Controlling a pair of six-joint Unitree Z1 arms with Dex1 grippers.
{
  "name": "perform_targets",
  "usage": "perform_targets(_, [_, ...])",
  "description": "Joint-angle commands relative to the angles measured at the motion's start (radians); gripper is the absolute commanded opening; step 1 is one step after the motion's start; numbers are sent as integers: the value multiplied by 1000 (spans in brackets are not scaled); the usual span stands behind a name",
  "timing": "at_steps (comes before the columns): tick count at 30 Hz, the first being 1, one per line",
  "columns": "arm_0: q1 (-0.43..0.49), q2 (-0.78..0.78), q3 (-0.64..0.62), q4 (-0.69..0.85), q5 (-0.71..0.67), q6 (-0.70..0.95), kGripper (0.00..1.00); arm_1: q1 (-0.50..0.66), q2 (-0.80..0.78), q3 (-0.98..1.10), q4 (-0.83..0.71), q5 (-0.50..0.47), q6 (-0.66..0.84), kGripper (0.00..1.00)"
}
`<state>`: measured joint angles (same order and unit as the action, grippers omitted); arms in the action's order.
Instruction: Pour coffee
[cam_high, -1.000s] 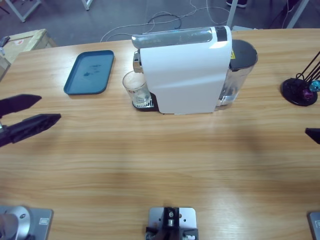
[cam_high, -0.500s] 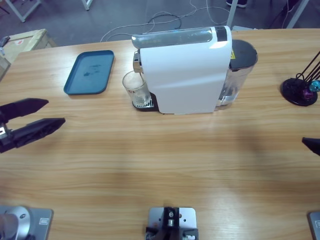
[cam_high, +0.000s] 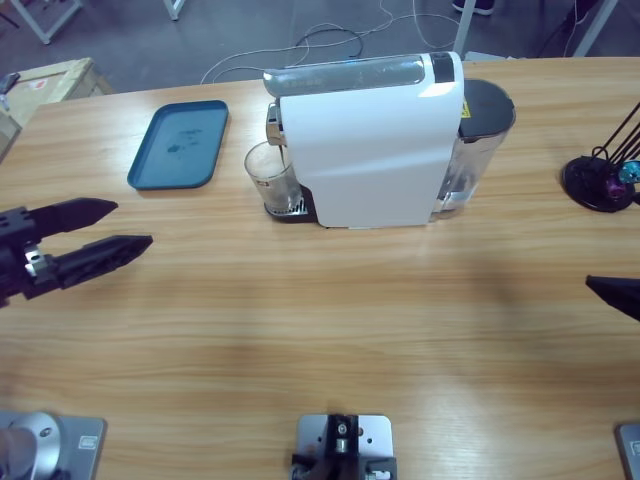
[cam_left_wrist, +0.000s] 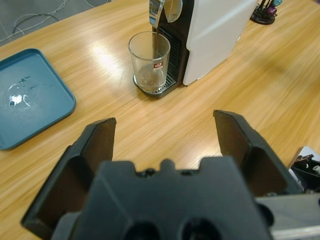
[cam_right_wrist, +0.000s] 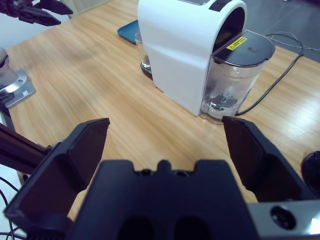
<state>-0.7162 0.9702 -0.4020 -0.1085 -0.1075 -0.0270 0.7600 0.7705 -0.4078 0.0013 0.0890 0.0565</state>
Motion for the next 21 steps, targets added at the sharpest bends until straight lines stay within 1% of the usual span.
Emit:
perform_targets(1, [-9,21,34,-14,5,-9,830,7,41,37,-10,10,-9,1000])
perform_targets(7, [-9,30,35,-14,5,0,837,8,59,37,-14,27,-9,1000])
perform_targets(9, [-9,36,34,-19,5,-1,923,7,59,37,-14,31,-9,1000])
perform_targets(10, [-9,42,34,-26,5,-1,946,7,59,37,-14,30,-9,1000])
perform_targets(21, [-9,78,29,-46,1,-1,954,7,85,37,-21,21,-9,1000])
